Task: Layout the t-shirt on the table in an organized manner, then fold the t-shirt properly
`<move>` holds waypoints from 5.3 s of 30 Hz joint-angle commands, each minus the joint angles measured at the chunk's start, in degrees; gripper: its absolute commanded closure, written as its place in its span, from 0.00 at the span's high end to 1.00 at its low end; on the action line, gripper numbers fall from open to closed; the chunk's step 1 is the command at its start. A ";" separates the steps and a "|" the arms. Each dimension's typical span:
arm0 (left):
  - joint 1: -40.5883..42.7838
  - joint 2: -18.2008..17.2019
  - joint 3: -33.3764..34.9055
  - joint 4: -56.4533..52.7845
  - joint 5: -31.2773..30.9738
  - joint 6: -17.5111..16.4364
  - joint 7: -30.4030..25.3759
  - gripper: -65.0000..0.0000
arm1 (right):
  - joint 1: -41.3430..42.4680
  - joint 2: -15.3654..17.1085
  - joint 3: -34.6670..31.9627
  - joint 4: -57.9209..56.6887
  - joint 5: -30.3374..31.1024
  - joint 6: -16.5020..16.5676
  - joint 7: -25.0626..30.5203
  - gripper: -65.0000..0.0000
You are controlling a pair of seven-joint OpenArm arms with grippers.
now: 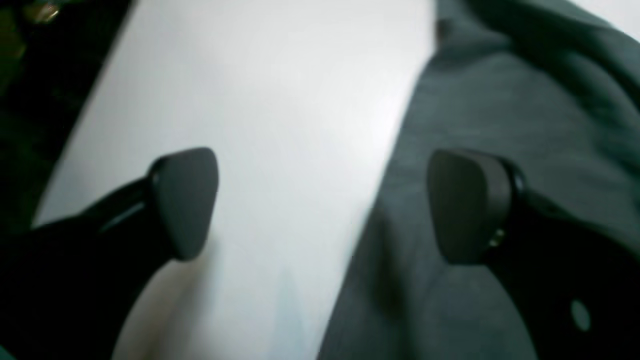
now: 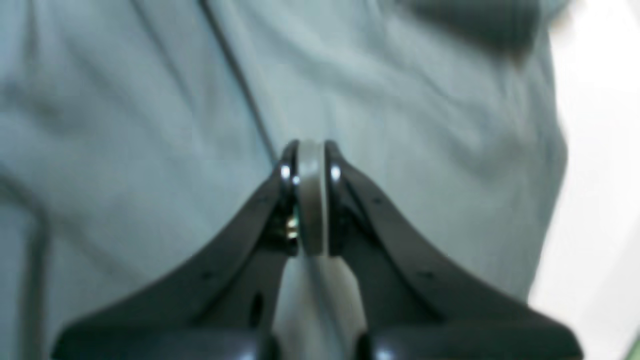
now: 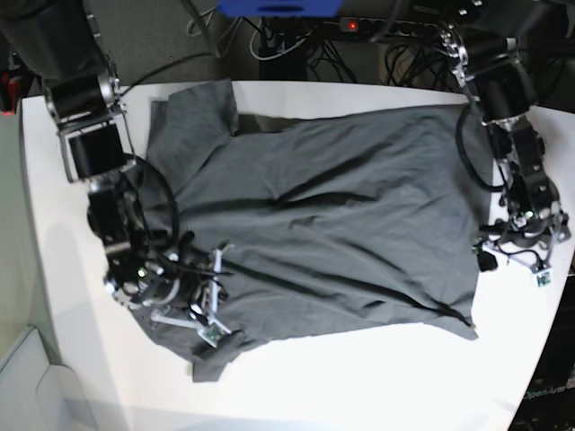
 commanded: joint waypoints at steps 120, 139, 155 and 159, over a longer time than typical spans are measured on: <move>18.13 5.92 8.93 21.38 -0.07 -0.52 8.32 1.00 | -28.61 6.12 22.30 36.42 0.71 -11.31 -6.63 0.00; 16.46 2.14 9.37 11.98 -0.50 -0.52 7.88 1.00 | -49.18 -2.76 23.35 47.76 0.71 -11.31 -9.62 0.00; 16.29 1.79 9.46 7.76 -0.59 -0.61 7.70 1.00 | -54.19 -3.02 30.38 48.02 0.80 -7.45 -9.53 0.00; 16.29 1.79 9.46 7.76 -0.59 -0.61 7.70 0.82 | -55.34 -3.02 30.03 48.02 0.80 -7.45 -9.53 0.00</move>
